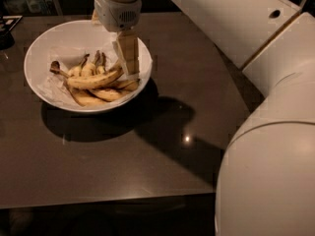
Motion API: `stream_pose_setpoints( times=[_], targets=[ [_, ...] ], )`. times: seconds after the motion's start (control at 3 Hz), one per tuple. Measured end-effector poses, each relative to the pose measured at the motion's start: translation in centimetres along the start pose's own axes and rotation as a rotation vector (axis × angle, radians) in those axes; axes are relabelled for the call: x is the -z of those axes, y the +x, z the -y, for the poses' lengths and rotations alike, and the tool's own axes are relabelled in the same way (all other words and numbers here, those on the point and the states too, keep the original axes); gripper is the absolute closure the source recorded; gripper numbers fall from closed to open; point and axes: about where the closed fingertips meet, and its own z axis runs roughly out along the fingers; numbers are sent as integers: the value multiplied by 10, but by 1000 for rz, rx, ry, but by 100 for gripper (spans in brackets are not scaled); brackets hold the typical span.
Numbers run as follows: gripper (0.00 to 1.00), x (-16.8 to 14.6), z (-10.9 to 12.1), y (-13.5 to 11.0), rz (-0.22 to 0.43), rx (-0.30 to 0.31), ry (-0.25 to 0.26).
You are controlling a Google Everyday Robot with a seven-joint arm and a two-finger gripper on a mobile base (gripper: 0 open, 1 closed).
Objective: Pick banana from white bowl
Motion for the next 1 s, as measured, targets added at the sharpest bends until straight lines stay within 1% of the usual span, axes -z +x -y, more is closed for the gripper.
stream_pose_setpoints(
  times=[0.33,1.0],
  targets=[
    [6,-11,2,-2,-6,8,-24],
    [24,-49,6,-1,20,7,-93]
  ],
)
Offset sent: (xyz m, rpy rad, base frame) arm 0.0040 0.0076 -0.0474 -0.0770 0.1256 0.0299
